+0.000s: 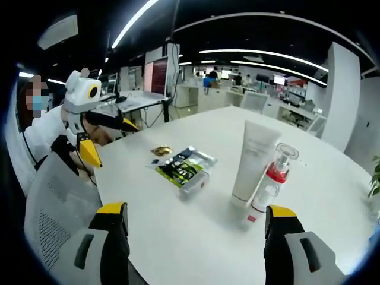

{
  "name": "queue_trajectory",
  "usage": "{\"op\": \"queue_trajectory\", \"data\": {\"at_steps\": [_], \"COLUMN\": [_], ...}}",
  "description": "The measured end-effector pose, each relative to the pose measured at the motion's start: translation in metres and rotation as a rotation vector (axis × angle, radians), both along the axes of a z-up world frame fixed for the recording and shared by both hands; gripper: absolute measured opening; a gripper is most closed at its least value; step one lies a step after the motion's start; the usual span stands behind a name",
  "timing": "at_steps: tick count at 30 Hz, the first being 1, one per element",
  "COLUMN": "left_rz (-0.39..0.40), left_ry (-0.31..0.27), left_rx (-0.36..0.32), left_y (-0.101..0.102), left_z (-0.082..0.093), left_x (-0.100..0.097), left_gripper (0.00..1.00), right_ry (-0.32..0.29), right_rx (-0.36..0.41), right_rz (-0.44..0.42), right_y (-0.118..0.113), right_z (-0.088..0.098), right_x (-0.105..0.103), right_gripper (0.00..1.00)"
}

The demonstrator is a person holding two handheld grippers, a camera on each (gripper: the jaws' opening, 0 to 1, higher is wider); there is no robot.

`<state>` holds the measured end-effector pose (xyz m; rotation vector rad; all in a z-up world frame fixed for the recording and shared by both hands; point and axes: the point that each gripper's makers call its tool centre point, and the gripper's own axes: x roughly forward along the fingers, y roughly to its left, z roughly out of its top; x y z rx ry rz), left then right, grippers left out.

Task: Arrange the skincare products in the storage area until every visible bottle or jar stands upright without overlapping.

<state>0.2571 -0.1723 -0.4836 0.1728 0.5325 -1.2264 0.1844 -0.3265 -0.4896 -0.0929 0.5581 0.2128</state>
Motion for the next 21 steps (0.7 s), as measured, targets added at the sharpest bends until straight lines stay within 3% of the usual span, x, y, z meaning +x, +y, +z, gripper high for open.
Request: {"op": "queue_trajectory", "data": {"at_steps": [17, 21], "left_rz": [0.036, 0.045], "left_ry": [0.007, 0.011], "left_rx": [-0.016, -0.016], "left_y": [0.011, 0.013], "left_z": [-0.002, -0.003], "left_x": [0.004, 0.006], "left_gripper": [0.99, 0.99], "right_ry": [0.045, 0.072], "right_rx": [-0.055, -0.040], "right_rz": [0.130, 0.164], "right_y": [0.029, 0.038], "right_z": [-0.017, -0.023], "right_x": [0.028, 0.032], "right_gripper": [0.85, 0.95]}}
